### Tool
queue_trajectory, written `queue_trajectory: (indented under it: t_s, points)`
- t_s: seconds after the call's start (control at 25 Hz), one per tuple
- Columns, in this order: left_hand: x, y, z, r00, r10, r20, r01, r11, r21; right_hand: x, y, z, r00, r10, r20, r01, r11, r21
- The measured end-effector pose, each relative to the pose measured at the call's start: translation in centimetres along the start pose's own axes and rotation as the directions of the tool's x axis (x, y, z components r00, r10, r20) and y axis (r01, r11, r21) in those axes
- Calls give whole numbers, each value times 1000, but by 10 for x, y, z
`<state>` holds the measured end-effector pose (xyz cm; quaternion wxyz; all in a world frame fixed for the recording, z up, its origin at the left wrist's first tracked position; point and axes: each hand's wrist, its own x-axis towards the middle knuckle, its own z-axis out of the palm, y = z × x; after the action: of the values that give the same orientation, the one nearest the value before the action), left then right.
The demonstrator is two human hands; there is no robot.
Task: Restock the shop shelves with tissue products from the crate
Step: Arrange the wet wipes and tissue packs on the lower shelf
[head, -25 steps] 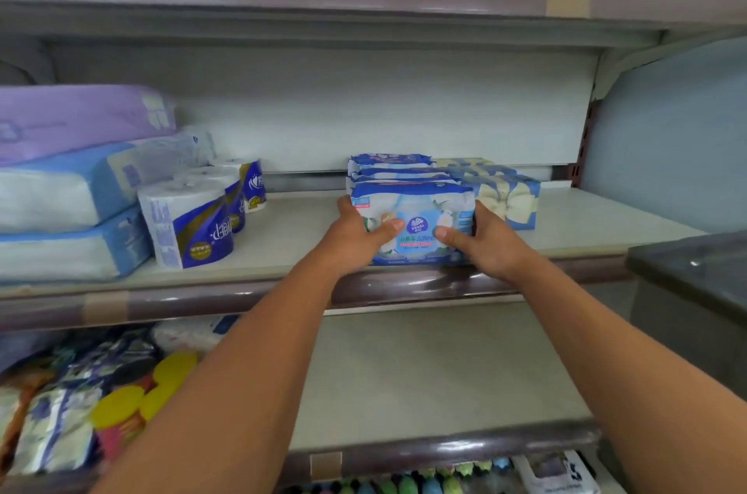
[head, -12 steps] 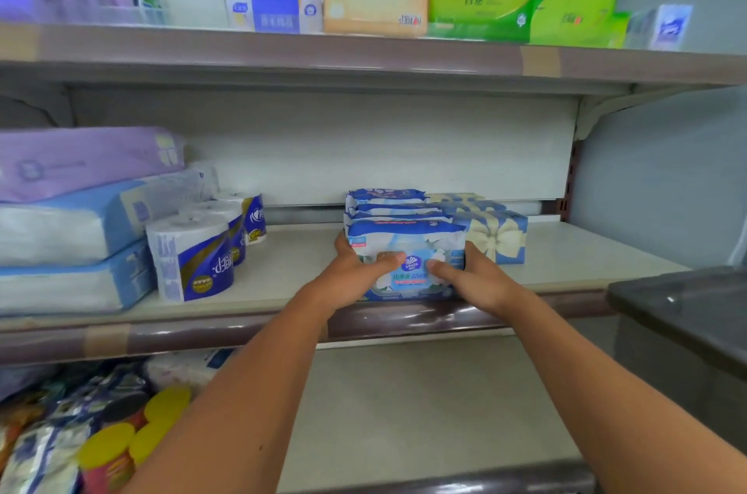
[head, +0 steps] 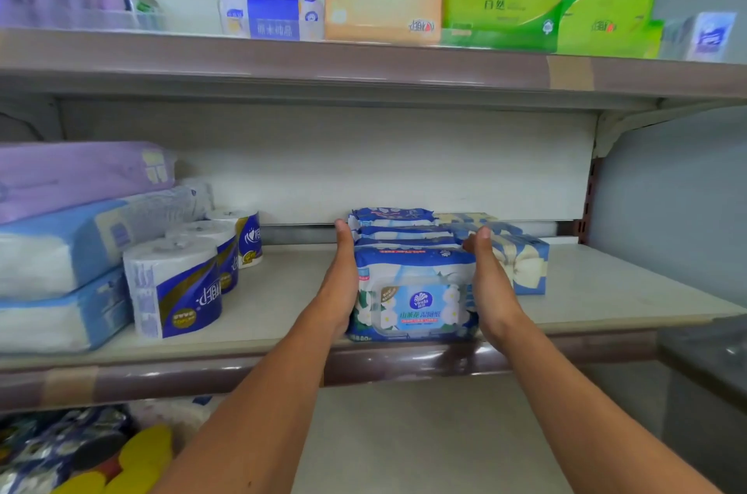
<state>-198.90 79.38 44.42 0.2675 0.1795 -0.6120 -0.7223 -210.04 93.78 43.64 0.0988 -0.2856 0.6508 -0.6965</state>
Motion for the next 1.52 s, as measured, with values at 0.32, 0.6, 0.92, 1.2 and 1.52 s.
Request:
queue_trajectory:
  t_s: [0.32, 0.6, 0.92, 1.2, 1.52]
  points:
    - [17, -11, 6, 999, 43, 6, -43, 998, 45, 6, 9, 0, 1000, 0, 11, -1, 990, 144]
    - [22, -18, 13, 998, 68, -12, -67, 997, 22, 13, 9, -3, 999, -18, -29, 22, 988, 155]
    - [18, 0, 2, 997, 44, 58, -48, 997, 65, 13, 14, -8, 998, -59, -25, 62, 988, 144]
    - [32, 27, 0, 997, 81, -13, -80, 992, 94, 11, -23, 0, 910, -405, 83, 384, 754, -532]
    - [58, 4, 1, 1000, -21, 8, 22, 996, -85, 45, -52, 34, 884, -166, 437, 467, 284, -837]
